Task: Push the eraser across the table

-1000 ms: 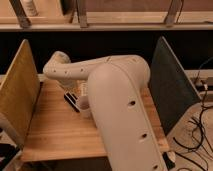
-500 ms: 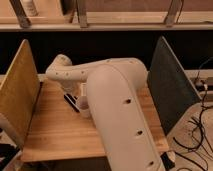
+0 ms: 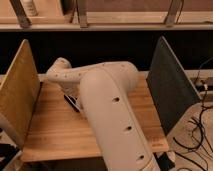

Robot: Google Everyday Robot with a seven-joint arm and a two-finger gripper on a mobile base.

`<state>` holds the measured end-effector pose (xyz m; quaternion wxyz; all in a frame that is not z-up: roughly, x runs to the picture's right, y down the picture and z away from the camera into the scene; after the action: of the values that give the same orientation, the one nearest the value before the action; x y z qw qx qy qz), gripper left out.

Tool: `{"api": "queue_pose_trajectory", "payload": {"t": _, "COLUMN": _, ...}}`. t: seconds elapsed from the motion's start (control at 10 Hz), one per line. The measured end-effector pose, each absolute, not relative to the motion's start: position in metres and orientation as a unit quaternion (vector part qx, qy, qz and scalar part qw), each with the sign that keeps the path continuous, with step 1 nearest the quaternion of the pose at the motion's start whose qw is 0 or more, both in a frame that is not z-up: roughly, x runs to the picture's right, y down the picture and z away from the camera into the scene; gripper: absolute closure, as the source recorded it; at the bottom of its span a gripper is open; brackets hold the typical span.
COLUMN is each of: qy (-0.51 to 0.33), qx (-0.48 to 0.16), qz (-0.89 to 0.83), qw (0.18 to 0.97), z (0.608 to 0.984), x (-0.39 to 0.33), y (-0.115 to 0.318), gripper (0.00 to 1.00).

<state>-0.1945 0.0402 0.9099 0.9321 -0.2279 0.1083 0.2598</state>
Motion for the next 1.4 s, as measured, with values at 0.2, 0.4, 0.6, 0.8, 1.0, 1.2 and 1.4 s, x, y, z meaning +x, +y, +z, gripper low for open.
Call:
{"api": "queue_pose_trajectory", "payload": {"t": 0.2, "qy": 0.103, "qx": -0.236, "qz": 0.260, "qw": 0.930, "z": 0.925, "x": -0.200, "y": 0.040, "gripper": 1.00}}
{"api": "queue_pose_trajectory", "payload": {"t": 0.4, "qy": 0.099, "qx": -0.245, "qz": 0.257, "qw": 0.929, "z": 0.939, "x": -0.205, "y": 0.044, "gripper": 1.00}}
{"api": "queue_pose_trajectory", "payload": {"t": 0.6, "qy": 0.104, "qx": -0.252, "qz": 0.259, "qw": 0.927, "z": 0.954, "x": -0.201, "y": 0.047, "gripper": 1.00}}
{"api": "queue_pose_trajectory", "payload": {"t": 0.8, "qy": 0.107, "qx": -0.261, "qz": 0.268, "qw": 0.921, "z": 0.967, "x": -0.194, "y": 0.050, "gripper": 1.00}}
{"api": "queue_pose_trajectory", "payload": {"t": 1.0, "qy": 0.106, "qx": -0.266, "qz": 0.276, "qw": 0.917, "z": 0.976, "x": -0.190, "y": 0.052, "gripper": 1.00}}
{"api": "queue_pose_trajectory", "payload": {"t": 1.2, "qy": 0.087, "qx": -0.281, "qz": 0.278, "qw": 0.914, "z": 0.970, "x": -0.204, "y": 0.057, "gripper": 1.00}}
{"api": "queue_pose_trajectory", "payload": {"t": 1.4, "qy": 0.069, "qx": -0.290, "qz": 0.272, "qw": 0.915, "z": 0.954, "x": -0.210, "y": 0.060, "gripper": 1.00}}
